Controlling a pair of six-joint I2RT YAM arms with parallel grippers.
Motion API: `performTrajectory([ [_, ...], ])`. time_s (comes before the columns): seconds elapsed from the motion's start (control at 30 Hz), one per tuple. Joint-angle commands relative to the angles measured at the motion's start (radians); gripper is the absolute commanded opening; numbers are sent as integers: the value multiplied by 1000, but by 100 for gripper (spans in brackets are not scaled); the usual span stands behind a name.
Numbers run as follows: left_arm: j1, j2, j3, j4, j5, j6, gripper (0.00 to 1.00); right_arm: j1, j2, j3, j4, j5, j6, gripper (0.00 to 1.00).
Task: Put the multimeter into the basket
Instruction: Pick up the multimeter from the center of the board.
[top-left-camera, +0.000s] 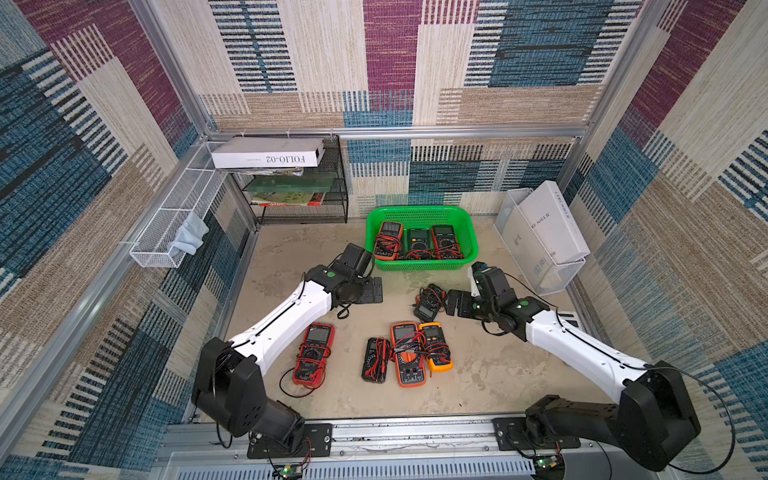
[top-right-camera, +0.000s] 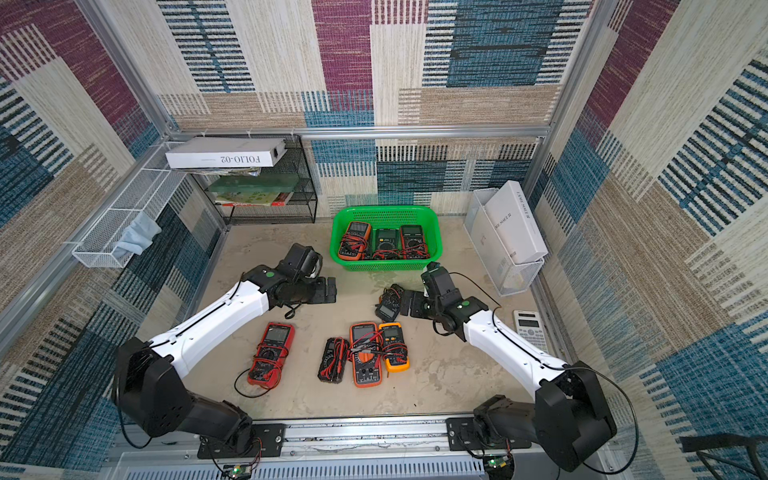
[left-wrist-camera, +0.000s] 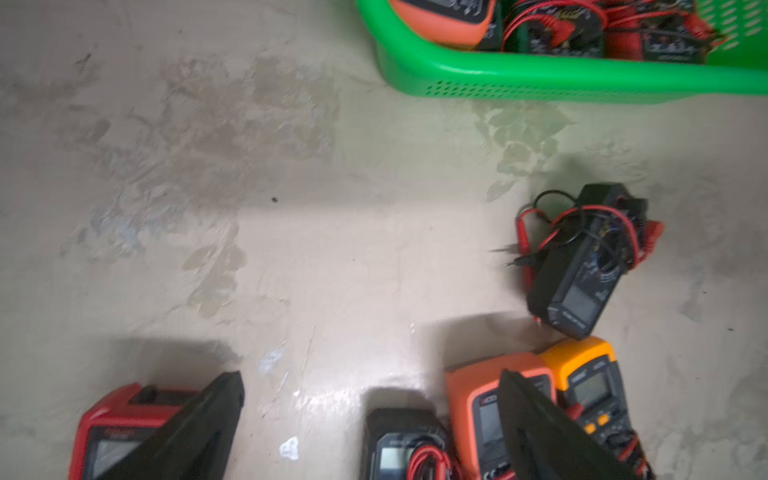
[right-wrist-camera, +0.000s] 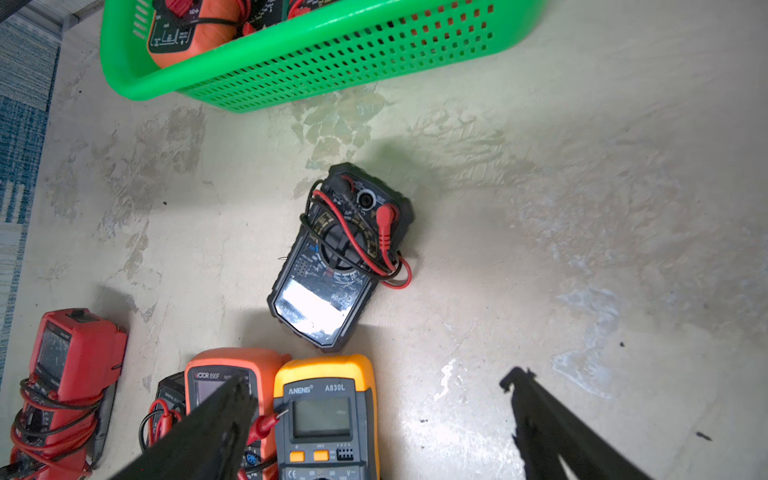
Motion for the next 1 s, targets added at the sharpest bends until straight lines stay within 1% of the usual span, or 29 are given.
performTrajectory([
  [0.0,11,-46,-60,-64,-117,-42,100,14,4,9,24,-1,7,99],
  [0.07,28,-77,-112,-76,-127,-61,100,24,4,9,27,-1,11,100],
  [0.27,112,-180,-266,-100,-98,-125,100,43,1,7,26,-3,11,99],
  [0.47,180,-262,-340,-137,-82,-150,100,48,-2,5,32,-8,7,99],
  [0.67,223,-281,-389,-133,-59,-167,100,51,-11,2,34,-10,5,100],
  [0.8,248,-279,-431,-98,-49,-172,100,51,-18,-2,34,-8,4,99],
  [0.97,272,-276,-478,-56,-9,-157,100,51,-33,-9,31,-6,4,99],
])
